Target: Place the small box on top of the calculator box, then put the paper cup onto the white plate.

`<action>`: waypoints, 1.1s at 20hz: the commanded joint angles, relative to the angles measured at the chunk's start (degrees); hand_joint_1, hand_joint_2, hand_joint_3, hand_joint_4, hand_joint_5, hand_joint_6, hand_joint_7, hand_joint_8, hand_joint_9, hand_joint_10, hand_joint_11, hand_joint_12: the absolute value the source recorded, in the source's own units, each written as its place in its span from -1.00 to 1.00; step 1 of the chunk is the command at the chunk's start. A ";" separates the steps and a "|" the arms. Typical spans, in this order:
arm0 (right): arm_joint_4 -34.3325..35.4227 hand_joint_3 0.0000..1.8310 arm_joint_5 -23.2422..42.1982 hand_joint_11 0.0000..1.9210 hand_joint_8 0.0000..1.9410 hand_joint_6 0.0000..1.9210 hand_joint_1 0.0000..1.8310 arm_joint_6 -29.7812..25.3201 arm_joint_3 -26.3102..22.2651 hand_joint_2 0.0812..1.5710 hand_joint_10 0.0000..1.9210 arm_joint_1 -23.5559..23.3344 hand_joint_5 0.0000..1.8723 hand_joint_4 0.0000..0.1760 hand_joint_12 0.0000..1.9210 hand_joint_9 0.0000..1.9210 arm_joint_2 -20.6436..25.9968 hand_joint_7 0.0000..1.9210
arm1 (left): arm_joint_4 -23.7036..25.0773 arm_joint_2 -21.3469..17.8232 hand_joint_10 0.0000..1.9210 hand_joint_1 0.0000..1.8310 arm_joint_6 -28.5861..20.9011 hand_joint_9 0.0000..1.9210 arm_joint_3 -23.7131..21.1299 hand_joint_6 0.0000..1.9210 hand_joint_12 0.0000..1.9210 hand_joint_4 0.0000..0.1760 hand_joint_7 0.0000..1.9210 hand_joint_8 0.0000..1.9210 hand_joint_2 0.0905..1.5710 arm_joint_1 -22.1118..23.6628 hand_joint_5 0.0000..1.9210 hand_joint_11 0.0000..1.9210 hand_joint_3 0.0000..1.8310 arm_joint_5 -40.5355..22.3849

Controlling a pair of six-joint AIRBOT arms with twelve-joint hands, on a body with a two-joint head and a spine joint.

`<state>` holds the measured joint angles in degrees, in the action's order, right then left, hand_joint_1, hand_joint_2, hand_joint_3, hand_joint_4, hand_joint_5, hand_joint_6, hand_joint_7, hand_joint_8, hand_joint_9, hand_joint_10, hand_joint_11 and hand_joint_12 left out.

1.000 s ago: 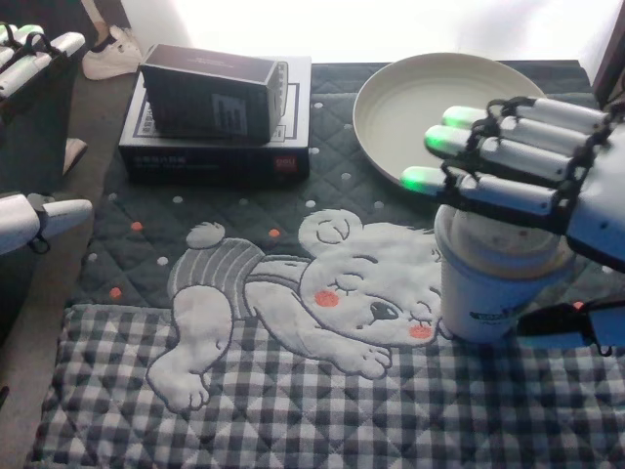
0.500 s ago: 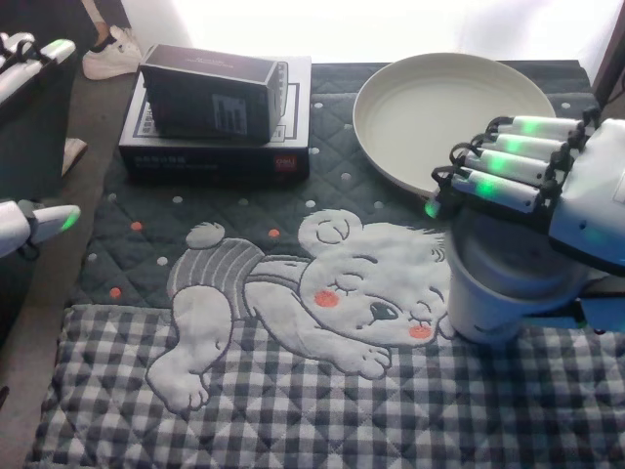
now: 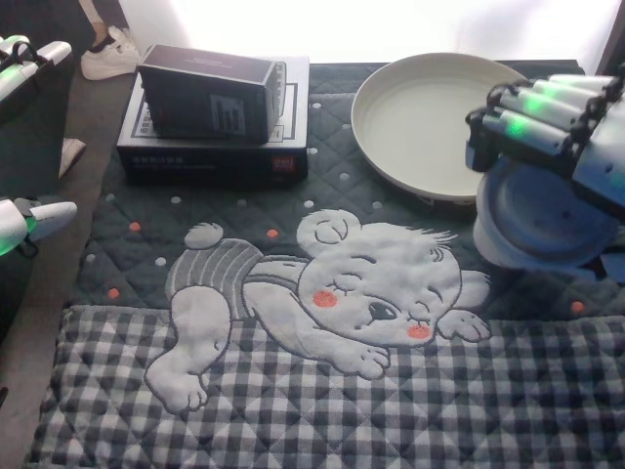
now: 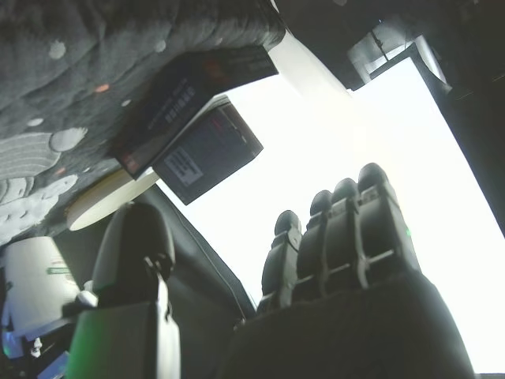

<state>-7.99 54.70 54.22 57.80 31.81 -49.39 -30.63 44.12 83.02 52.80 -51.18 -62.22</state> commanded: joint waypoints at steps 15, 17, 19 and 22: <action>10.50 -1.00 -2.20 -0.75 0.15 0.72 0.09 3.61 11.60 0.73 0.56 -15.05 -0.44 -1.00 0.99 -0.84 -9.54 -0.74 | 2.15 2.26 -1.00 -0.29 -0.72 -1.00 2.27 -1.00 -1.00 1.00 -1.00 -1.00 0.33 1.07 -1.00 -1.00 -1.00 -3.95; 12.34 -1.00 -2.47 -0.89 0.12 0.72 0.08 3.78 12.75 0.74 0.57 -15.79 -0.44 -1.00 1.00 -0.87 -10.32 -0.71 | 2.17 2.47 -1.00 -0.27 -0.82 -1.00 2.48 -1.00 -1.00 1.00 -1.00 -1.00 0.35 1.14 -1.00 -1.00 -1.00 -3.77; 15.31 -0.99 -4.25 -0.98 0.02 0.77 0.06 3.81 14.95 0.77 0.47 -15.87 -0.49 -1.00 1.00 -0.87 -12.21 -0.69 | 2.33 2.75 -1.00 -0.26 -1.05 -1.00 2.70 -1.00 -1.00 1.00 -1.00 -1.00 0.37 1.28 -1.00 -1.00 -1.00 -3.76; 18.78 -0.99 -7.04 -0.47 0.90 0.37 0.49 3.81 17.85 0.77 0.98 -15.87 -0.98 -1.00 1.00 -0.56 -15.09 -0.64 | 2.48 2.71 -1.00 -0.26 -1.57 -1.00 2.74 -1.00 -1.00 1.00 -1.00 -1.00 0.35 1.28 -1.00 -1.00 -1.00 -3.92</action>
<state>11.03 41.04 57.87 75.75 16.67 -65.65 -28.93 47.05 81.43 55.05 -50.35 -59.24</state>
